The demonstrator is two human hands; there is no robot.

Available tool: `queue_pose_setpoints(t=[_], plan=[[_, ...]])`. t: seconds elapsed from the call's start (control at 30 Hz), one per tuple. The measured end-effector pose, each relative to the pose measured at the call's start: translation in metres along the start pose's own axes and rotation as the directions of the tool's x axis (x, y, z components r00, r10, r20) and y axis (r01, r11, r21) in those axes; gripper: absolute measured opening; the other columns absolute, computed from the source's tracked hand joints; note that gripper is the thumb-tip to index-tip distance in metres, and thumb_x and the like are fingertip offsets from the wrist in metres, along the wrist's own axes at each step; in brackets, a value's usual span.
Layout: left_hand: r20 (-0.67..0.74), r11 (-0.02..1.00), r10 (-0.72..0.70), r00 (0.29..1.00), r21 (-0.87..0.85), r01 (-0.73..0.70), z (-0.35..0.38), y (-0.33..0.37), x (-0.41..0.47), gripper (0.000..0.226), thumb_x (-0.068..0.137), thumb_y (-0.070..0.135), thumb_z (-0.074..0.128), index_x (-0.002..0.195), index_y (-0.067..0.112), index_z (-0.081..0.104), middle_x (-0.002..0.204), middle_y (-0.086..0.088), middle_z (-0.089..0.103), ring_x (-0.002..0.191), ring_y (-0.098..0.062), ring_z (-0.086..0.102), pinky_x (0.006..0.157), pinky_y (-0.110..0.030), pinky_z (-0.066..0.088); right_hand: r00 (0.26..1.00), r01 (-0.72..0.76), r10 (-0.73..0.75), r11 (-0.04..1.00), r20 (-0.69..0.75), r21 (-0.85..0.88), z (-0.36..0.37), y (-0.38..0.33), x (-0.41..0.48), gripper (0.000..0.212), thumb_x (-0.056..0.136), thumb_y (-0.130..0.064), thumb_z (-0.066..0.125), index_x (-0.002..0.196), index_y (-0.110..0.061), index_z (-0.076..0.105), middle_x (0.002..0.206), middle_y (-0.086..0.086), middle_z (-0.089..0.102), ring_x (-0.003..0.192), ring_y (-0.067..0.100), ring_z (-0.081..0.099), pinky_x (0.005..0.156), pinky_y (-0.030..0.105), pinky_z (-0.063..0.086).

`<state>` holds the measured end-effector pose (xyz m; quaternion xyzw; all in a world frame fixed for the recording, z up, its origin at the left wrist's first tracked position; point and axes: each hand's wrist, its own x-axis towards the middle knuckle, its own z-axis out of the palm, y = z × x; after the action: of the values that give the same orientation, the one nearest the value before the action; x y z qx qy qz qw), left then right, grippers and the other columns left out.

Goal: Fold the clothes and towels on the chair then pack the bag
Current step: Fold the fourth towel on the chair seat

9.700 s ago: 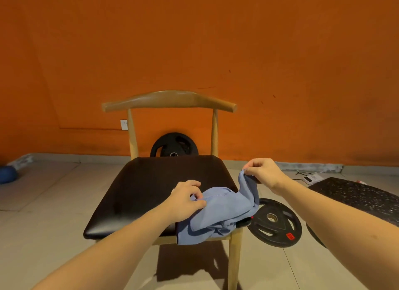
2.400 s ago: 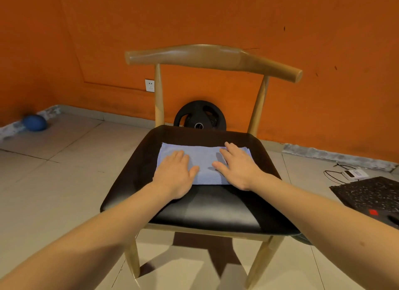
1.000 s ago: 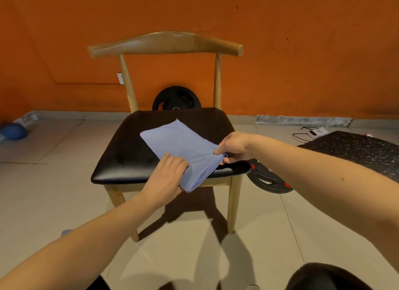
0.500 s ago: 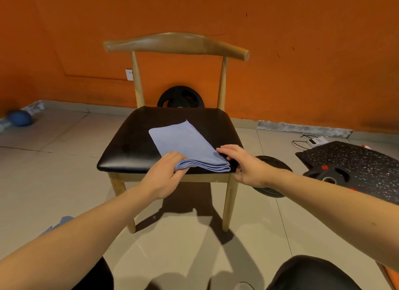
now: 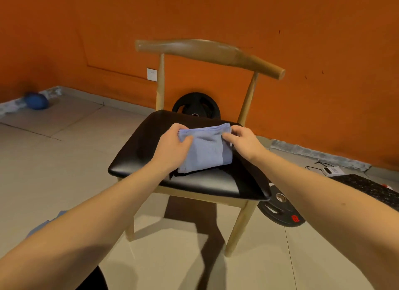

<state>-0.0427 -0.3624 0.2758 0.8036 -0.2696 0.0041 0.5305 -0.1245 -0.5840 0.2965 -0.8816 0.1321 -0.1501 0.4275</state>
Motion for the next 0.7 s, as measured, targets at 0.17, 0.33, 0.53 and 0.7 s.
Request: queue_pose_setpoints(t=[0.17,0.33,0.53,0.7], plan=[[-0.065,0.975,-0.151,0.986,0.153,0.16,0.008,-0.033,0.051,0.01,0.099,0.023,0.052,0.108,0.02,0.055,0.093,0.0,0.061,0.086,-0.024,0.062,0.074,-0.045,0.054,0.995,-0.098,0.09,0.969,-0.047,-0.226,0.035,0.001,0.055,0.031,0.106,-0.029,0.049,0.078,-0.015,0.048,0.077,0.002,0.051,0.067,0.014,0.044,0.059,0.03,0.032],[-0.076,0.914,-0.118,0.99,0.382,0.138,0.017,-0.062,0.068,0.013,0.098,0.018,0.056,0.107,0.015,0.066,0.11,-0.005,0.064,0.102,-0.026,0.06,0.09,-0.048,0.054,0.972,-0.233,0.224,0.887,-0.071,-0.398,0.06,0.02,0.085,0.022,0.107,-0.026,0.044,0.094,-0.01,0.054,0.09,0.007,0.056,0.075,0.017,0.05,0.058,0.031,0.033],[-0.028,0.912,-0.183,0.983,0.369,0.18,0.014,-0.067,0.081,0.037,0.099,0.025,0.061,0.135,0.018,0.053,0.124,-0.005,0.063,0.113,-0.026,0.06,0.095,-0.045,0.052,0.946,-0.3,0.323,0.812,-0.043,-0.501,0.069,0.022,0.096,0.026,0.105,-0.023,0.044,0.11,-0.004,0.061,0.093,0.009,0.06,0.074,0.018,0.054,0.054,0.028,0.036],[0.133,0.835,0.047,0.99,0.539,-0.112,0.023,-0.043,0.076,0.042,0.103,0.044,0.05,0.132,0.014,0.06,0.13,-0.006,0.062,0.12,-0.025,0.055,0.101,-0.044,0.048,0.922,-0.369,0.366,0.727,-0.127,-0.579,0.078,0.017,0.096,0.028,0.101,-0.031,0.053,0.119,-0.009,0.056,0.1,0.008,0.062,0.086,0.022,0.062,0.07,0.034,0.053]])
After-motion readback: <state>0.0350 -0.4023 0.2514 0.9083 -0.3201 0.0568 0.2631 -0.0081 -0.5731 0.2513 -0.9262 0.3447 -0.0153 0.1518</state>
